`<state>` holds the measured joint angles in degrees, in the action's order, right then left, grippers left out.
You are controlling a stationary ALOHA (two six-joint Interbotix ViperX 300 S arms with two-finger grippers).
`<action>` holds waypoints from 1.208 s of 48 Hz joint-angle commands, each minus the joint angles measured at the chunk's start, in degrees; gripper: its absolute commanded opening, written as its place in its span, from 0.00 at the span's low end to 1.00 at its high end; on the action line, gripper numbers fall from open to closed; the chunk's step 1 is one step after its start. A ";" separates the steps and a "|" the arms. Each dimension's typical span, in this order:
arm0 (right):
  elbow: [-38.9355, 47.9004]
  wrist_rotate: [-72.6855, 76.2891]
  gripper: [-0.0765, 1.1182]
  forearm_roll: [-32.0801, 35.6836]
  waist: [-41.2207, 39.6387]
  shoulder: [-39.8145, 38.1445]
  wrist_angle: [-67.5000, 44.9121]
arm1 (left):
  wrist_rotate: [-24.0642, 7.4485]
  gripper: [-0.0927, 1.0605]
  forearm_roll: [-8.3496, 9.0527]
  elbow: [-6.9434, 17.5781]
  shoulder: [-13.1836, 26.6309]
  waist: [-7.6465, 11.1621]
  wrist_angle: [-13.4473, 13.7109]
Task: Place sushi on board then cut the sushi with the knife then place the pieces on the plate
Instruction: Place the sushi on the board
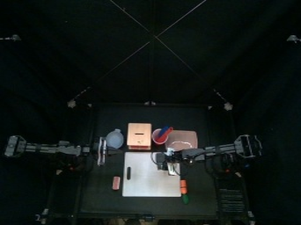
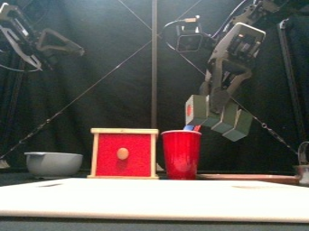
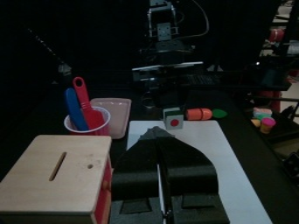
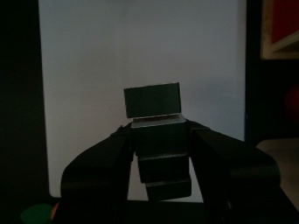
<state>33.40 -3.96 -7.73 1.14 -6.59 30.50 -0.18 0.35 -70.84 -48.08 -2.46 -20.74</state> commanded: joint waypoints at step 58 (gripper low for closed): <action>-6.50 35.51 0.60 -3.52 3.43 8.61 -3.25 | 0.26 0.06 -0.09 -0.35 0.18 -0.18 -0.35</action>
<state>27.51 27.86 -12.66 3.87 2.90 28.13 0.09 0.35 -71.89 -48.08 -2.46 -20.74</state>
